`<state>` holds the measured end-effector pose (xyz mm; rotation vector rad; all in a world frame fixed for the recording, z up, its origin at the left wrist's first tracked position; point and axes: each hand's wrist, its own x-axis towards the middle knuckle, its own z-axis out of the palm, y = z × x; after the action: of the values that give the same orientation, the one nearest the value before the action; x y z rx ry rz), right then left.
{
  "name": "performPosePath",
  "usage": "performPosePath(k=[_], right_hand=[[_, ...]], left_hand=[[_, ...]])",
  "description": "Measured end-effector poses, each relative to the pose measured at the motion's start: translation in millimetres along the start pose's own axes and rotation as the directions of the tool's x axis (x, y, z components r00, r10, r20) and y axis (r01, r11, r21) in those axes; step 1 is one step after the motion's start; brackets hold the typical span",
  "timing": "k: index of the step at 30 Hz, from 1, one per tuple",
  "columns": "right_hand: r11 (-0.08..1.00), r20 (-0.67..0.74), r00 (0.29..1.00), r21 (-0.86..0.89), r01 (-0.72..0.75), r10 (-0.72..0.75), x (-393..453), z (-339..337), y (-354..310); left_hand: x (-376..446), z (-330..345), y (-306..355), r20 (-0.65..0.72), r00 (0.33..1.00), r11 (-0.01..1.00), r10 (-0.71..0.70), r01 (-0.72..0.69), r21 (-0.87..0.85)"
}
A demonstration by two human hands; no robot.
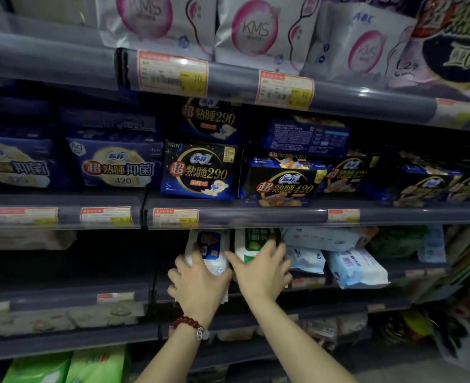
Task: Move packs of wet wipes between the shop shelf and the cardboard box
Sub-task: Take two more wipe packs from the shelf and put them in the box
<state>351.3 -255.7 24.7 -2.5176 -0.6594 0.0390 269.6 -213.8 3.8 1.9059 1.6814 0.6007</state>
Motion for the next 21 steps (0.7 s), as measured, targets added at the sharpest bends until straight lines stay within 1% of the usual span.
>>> performPosePath(k=[2, 6, 9, 16, 19, 21], right_hand=[[1.0, 0.006, 1.0, 0.007, -0.028, 0.028, -0.5, 3.6, 3.6], [0.995, 0.056, 0.997, 0.083, -0.059, 0.055, 2.0, -1.4, 15.6], [0.991, 0.062, 0.998, 0.13, -0.028, 0.021, 1.9, -9.4, 24.1], [0.976, 0.023, 0.999, 0.216, 0.025, -0.031, -29.3, -25.5, 52.2], [0.966, 0.004, 0.999, 0.255, 0.043, -0.046, -38.1, -32.3, 63.4], [0.957, 0.007, 0.999, 0.288, 0.044, -0.048, -41.9, -38.5, 68.6]], left_hand=[[-0.1, 0.3, -2.7, 0.015, 1.0, 1.0, -0.001, 0.001, -0.005], [4.6, -5.0, -1.9, 0.123, 0.992, 0.999, -0.033, 0.033, 0.007], [6.8, -13.8, 1.0, 0.152, 0.988, 0.999, -0.04, 0.043, -0.018], [-20.3, -16.2, -4.1, 0.068, 0.998, 0.973, 0.01, 0.006, -0.23], [-39.5, -17.7, -10.2, -0.009, 0.998, 0.956, 0.057, -0.057, -0.288], [-50.7, -21.6, -10.6, -0.021, 0.998, 0.944, 0.057, -0.061, -0.325]])
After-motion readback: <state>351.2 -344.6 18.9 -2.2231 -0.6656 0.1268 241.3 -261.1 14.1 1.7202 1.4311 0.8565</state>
